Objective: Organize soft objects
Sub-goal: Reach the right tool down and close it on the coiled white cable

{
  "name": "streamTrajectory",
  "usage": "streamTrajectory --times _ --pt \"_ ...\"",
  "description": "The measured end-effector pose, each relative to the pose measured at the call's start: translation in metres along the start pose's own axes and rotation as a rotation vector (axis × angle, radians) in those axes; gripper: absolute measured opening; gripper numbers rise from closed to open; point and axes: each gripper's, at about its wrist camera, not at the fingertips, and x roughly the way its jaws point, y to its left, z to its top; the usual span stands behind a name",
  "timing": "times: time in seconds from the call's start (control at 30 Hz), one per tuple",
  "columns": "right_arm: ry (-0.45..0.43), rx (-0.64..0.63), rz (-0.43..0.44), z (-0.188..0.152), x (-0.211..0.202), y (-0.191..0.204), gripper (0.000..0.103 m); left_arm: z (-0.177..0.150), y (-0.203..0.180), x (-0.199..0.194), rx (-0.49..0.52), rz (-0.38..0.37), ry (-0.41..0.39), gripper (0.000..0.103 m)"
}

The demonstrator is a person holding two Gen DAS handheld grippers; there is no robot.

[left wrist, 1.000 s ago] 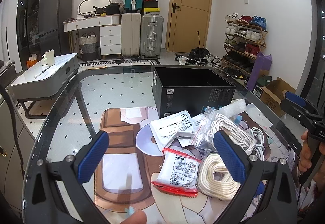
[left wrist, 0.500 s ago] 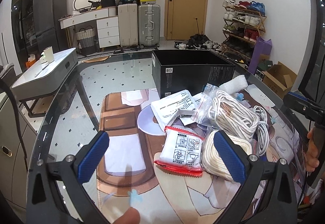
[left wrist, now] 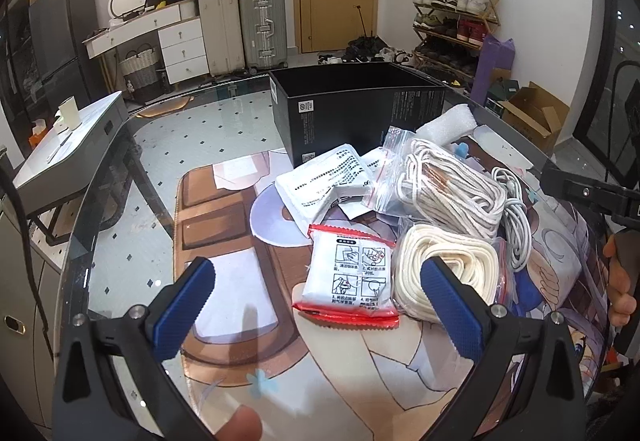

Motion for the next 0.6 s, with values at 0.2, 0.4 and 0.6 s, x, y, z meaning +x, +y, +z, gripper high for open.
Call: streamTrajectory --times 0.2,0.4,0.6 --pt "0.046 0.026 -0.012 -0.002 0.011 0.002 0.102 0.002 0.003 0.006 0.051 -0.038 0.045 0.103" --pt "0.098 0.027 -0.026 -0.004 0.022 -0.001 0.102 0.002 0.008 0.013 0.075 -0.081 0.084 0.103" --pt "0.106 -0.01 -0.054 -0.003 0.026 0.001 0.102 -0.004 0.011 0.019 0.082 -0.094 0.114 0.103"
